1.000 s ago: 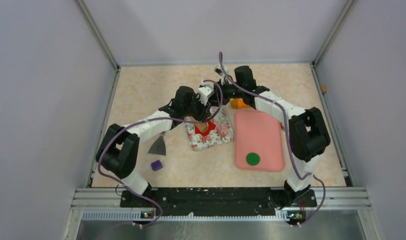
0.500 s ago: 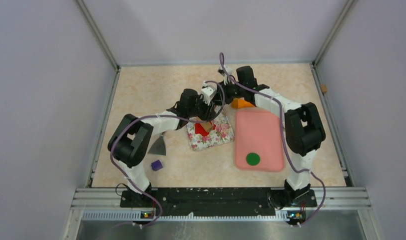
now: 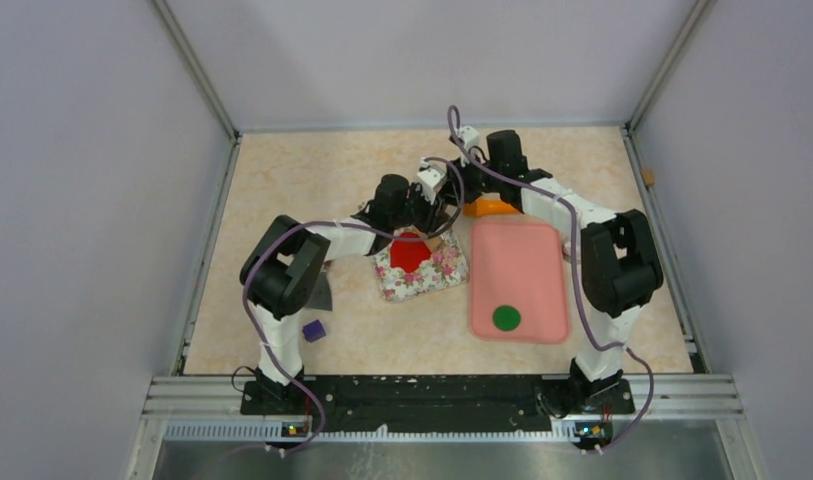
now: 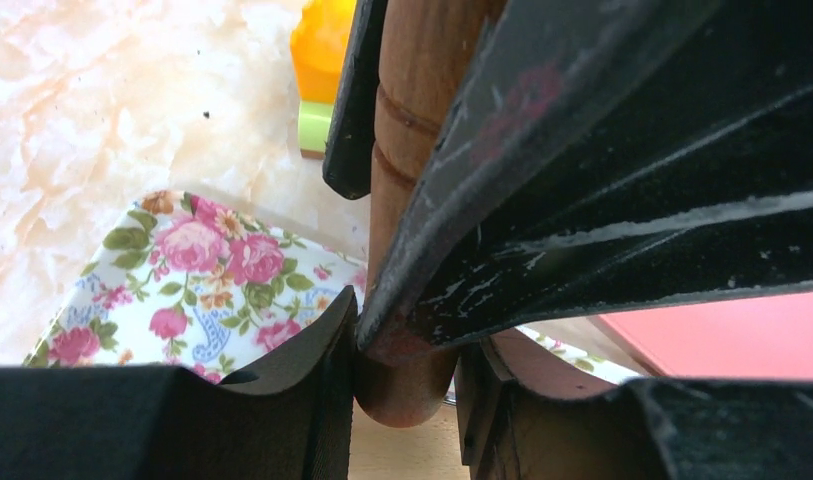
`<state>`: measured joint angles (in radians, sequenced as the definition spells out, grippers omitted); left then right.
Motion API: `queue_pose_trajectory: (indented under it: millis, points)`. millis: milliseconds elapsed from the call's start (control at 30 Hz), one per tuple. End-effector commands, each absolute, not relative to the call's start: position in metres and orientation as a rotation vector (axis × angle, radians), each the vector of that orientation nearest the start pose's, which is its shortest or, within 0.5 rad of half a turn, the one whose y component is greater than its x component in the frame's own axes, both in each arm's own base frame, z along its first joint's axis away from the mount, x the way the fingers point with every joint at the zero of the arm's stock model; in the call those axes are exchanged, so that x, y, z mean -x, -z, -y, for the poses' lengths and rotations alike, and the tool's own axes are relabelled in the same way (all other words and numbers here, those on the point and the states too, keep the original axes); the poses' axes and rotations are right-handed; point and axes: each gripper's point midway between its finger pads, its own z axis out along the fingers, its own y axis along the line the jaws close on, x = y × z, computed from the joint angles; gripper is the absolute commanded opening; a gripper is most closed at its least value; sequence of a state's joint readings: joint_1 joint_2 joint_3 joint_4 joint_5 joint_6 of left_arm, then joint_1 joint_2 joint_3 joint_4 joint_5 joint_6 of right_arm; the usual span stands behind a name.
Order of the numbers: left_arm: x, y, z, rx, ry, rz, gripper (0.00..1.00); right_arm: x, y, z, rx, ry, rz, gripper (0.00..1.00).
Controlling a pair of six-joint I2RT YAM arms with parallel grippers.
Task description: Roll out the dumpling wrappers from the dough
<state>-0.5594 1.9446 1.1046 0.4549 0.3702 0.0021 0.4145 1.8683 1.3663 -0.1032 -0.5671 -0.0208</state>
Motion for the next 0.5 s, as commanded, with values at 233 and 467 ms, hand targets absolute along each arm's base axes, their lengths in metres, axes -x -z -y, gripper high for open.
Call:
queue_pose_trajectory:
  millis: [233,467]
  points:
    - [-0.43,-0.092,0.331,-0.673,0.66,-1.965,0.0,-0.375,-0.123,-0.27,0.89,-0.813,-2.152,0.0]
    - [-0.408,-0.155,0.31,-0.872,0.564,-1.769,0.0,-0.343,-0.187,-0.284,0.86,-0.922,-1.975,0.0]
